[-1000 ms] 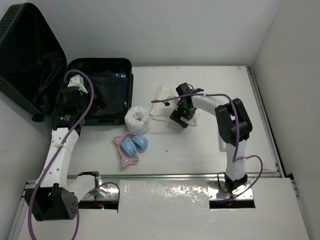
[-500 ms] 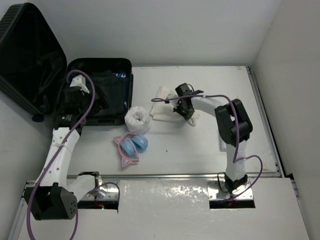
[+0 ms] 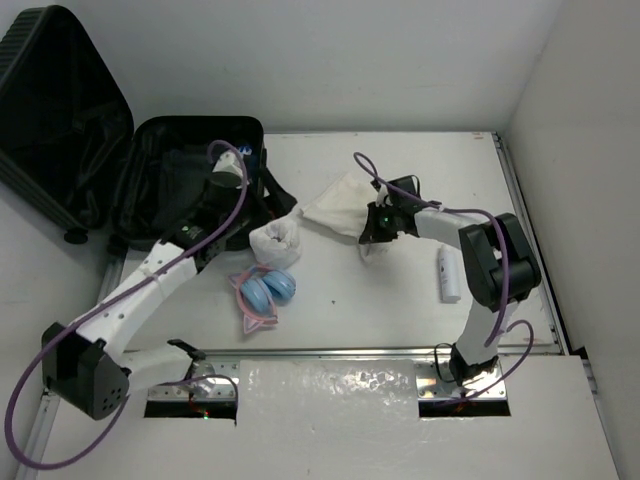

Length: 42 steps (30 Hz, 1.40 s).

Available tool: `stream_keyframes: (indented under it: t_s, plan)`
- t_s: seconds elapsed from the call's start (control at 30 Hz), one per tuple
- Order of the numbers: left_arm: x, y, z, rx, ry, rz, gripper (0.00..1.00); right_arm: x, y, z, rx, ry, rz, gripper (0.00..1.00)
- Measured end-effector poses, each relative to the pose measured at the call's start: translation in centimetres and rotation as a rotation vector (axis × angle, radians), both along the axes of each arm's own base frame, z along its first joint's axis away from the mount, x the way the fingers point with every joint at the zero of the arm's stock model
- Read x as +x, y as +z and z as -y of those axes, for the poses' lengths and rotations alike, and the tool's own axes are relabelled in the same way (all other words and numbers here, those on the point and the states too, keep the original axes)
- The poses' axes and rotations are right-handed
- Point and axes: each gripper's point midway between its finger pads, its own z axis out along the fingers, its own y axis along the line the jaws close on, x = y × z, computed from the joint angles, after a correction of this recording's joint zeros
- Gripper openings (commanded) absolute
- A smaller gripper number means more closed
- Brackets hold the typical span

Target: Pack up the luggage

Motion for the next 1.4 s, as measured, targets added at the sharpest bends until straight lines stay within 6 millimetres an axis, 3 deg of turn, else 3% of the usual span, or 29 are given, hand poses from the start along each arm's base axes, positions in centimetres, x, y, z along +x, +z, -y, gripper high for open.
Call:
stream_keyframes:
  t_s: [0.13, 0.3, 0.4, 0.5, 0.63, 0.93, 1.0, 1.1, 1.17, 1.27, 1.33, 1.37, 1.4]
  plan:
    - [1.1, -2.1, 3.9, -0.086, 0.001, -0.064, 1.00, 0.2, 2.4, -1.2, 0.083, -0.062, 0.014, 0.00]
    - [3.1, -8.0, 8.7, -0.122, -0.001, -0.228, 1.00, 0.9, 5.9, -2.4, 0.185, -0.084, 0.085, 0.00]
    - [4.0, -11.5, 10.6, -0.126, 0.020, -0.317, 1.00, 0.7, 6.5, -2.6, 0.206, -0.080, 0.093, 0.00]
    - [4.9, -13.3, 12.2, -0.140, 0.034, -0.361, 1.00, 0.3, 6.3, -2.5, 0.206, -0.072, 0.086, 0.00]
    - [6.5, -13.9, 14.3, -0.178, 0.048, -0.373, 1.00, -0.3, 5.8, -2.5, 0.202, -0.050, 0.078, 0.00]
    - [9.1, -12.9, 16.3, -0.255, 0.080, -0.353, 1.00, -1.4, 5.5, -2.5, 0.209, -0.017, 0.074, 0.00]
    - [9.3, -13.7, 16.7, -0.255, 0.081, -0.366, 0.95, -1.3, 5.8, -2.6, 0.218, -0.013, 0.090, 0.00]
    - [8.9, -15.5, 17.1, -0.240, 0.082, -0.401, 0.69, -1.4, 6.4, -2.7, 0.234, -0.005, 0.109, 0.00]
    - [8.5, -16.0, 17.5, -0.235, 0.072, -0.415, 0.68, -1.4, 6.7, -2.8, 0.244, 0.000, 0.118, 0.00]
    - [7.8, -16.2, 18.3, -0.236, 0.048, -0.425, 0.78, -1.4, 6.9, -2.9, 0.248, 0.001, 0.126, 0.00]
    - [7.4, -16.1, 18.8, -0.240, 0.033, -0.428, 0.79, -1.4, 6.9, -2.8, 0.247, 0.001, 0.125, 0.00]
    - [7.3, -16.1, 18.8, -0.241, 0.032, -0.430, 0.78, -1.4, 6.9, -2.8, 0.247, 0.001, 0.125, 0.00]
    - [7.3, -16.1, 18.9, -0.241, 0.030, -0.430, 0.63, -1.4, 6.9, -2.8, 0.246, 0.002, 0.125, 0.00]
